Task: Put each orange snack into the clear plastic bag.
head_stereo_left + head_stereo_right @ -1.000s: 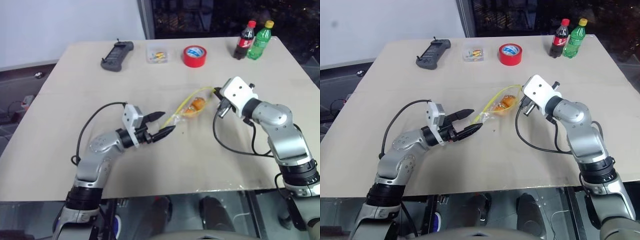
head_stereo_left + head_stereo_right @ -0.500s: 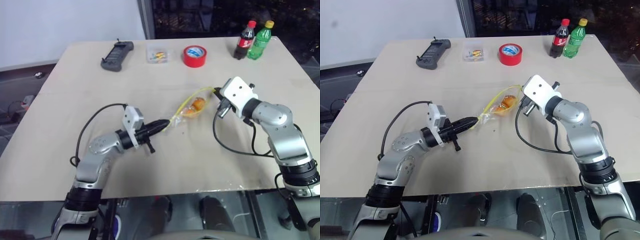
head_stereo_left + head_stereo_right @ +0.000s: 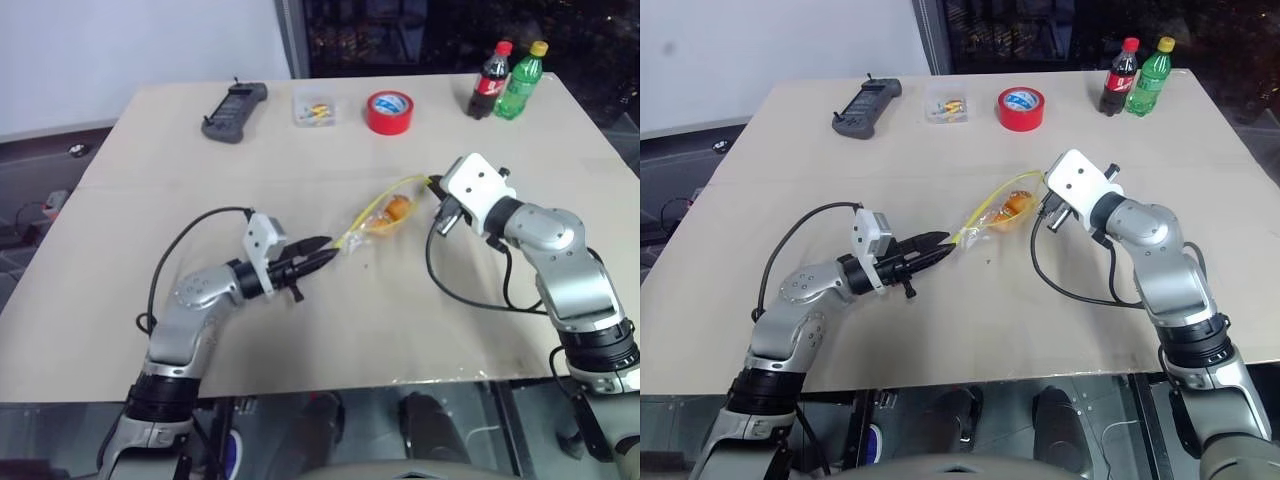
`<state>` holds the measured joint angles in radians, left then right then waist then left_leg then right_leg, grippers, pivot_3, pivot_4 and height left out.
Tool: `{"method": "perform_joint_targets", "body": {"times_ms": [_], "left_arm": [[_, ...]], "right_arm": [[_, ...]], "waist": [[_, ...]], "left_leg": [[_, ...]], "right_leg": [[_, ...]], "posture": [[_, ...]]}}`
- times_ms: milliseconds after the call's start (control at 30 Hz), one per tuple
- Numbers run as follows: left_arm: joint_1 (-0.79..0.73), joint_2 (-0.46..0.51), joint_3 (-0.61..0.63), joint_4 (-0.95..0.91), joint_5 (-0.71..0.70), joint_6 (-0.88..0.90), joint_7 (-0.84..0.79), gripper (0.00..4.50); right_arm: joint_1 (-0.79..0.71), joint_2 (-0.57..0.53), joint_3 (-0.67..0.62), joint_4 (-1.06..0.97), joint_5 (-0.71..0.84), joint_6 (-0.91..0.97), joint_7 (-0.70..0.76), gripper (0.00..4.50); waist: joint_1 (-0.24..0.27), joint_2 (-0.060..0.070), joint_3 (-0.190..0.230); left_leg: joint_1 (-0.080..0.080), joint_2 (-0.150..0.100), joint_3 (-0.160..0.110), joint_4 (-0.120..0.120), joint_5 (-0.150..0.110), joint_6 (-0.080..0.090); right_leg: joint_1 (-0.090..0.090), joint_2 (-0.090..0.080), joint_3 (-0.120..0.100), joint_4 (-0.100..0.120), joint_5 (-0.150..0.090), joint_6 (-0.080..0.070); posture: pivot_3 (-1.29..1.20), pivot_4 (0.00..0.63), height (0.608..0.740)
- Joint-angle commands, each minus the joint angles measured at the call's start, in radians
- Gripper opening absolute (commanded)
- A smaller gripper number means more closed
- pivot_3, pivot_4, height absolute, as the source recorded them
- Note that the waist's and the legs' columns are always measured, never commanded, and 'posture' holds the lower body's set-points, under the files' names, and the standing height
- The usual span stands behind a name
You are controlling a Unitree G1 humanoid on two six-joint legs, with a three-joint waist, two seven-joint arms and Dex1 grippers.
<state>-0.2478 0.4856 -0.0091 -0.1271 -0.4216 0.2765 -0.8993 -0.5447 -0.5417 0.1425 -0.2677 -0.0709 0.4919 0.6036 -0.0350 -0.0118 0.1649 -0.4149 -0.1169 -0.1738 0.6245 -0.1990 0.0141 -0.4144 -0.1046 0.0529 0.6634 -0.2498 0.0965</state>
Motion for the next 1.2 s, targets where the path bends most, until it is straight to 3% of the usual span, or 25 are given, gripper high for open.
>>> {"method": "perform_joint_targets", "body": {"times_ms": [33, 333, 433, 600, 767, 900, 1200], "left_arm": [[0.009, 0.008, 0.001, -0.032, 0.003, -0.018, -0.007, 2.68], [-0.008, -0.012, -0.015, -0.007, 0.015, -0.025, -0.010, 2.68], [-0.014, -0.021, -0.018, -0.007, 0.015, -0.021, -0.012, 2.04], [-0.015, -0.022, -0.017, -0.006, 0.017, -0.020, -0.013, 0.08], [-0.033, -0.019, -0.008, 0.019, 0.047, -0.048, 0.006, 0.03], [-0.137, -0.007, 0.014, 0.137, 0.129, -0.140, 0.059, 0.03], [-0.640, 0.091, 0.053, 0.700, 0.308, -0.547, 0.154, 0.03]], "right_arm": [[-0.018, 0.000, -0.022, -0.036, 0.005, -0.013, -0.010, 0.00], [-0.016, 0.000, -0.022, -0.043, 0.006, -0.009, -0.010, 0.00], [-0.015, 0.000, -0.022, -0.045, 0.006, -0.008, -0.011, 0.00], [-0.014, 0.000, -0.023, -0.048, 0.006, -0.007, -0.011, 0.00], [-0.022, 0.003, -0.025, -0.030, 0.003, -0.015, -0.018, 0.00], [-0.067, -0.008, -0.029, 0.059, -0.021, -0.064, -0.038, 0.00], [-0.337, -0.080, -0.064, 0.455, -0.118, -0.295, -0.168, 0.00]], "waist": [[0.000, 0.000, 0.000], [0.001, 0.000, 0.000], [0.000, 0.000, 0.000], [0.000, 0.000, 0.000], [0.000, 0.000, 0.000], [0.003, 0.000, 0.000], [-0.003, -0.002, 0.000]], "left_leg": [[0.000, 0.000, 0.000, 0.000, 0.000, 0.000], [0.000, 0.000, 0.000, 0.000, 0.000, 0.000], [0.000, 0.000, 0.000, 0.000, 0.000, 0.000], [0.000, 0.000, 0.000, 0.000, 0.000, 0.000], [0.000, 0.000, 0.000, 0.000, 0.000, 0.000], [0.000, 0.000, 0.000, 0.001, 0.000, 0.000], [-0.001, -0.001, 0.000, 0.005, 0.002, -0.004]], "right_leg": [[0.000, 0.000, 0.000, 0.000, 0.000, 0.000], [0.000, 0.000, 0.000, 0.000, 0.000, 0.000], [0.000, 0.000, 0.000, 0.000, 0.000, 0.000], [0.000, 0.000, 0.000, 0.000, 0.000, 0.000], [0.000, 0.000, 0.000, 0.000, 0.000, 0.000], [0.000, 0.000, -0.001, 0.001, 0.000, 0.000], [0.002, 0.000, -0.002, -0.002, 0.001, 0.001]], "posture": [[0.00, 0.150, 0.740], [0.00, 0.150, 0.740], [0.00, 0.150, 0.740], [0.00, 0.150, 0.740], [0.00, 0.150, 0.740], [0.00, 0.150, 0.740], [0.00, 0.150, 0.740]]}}
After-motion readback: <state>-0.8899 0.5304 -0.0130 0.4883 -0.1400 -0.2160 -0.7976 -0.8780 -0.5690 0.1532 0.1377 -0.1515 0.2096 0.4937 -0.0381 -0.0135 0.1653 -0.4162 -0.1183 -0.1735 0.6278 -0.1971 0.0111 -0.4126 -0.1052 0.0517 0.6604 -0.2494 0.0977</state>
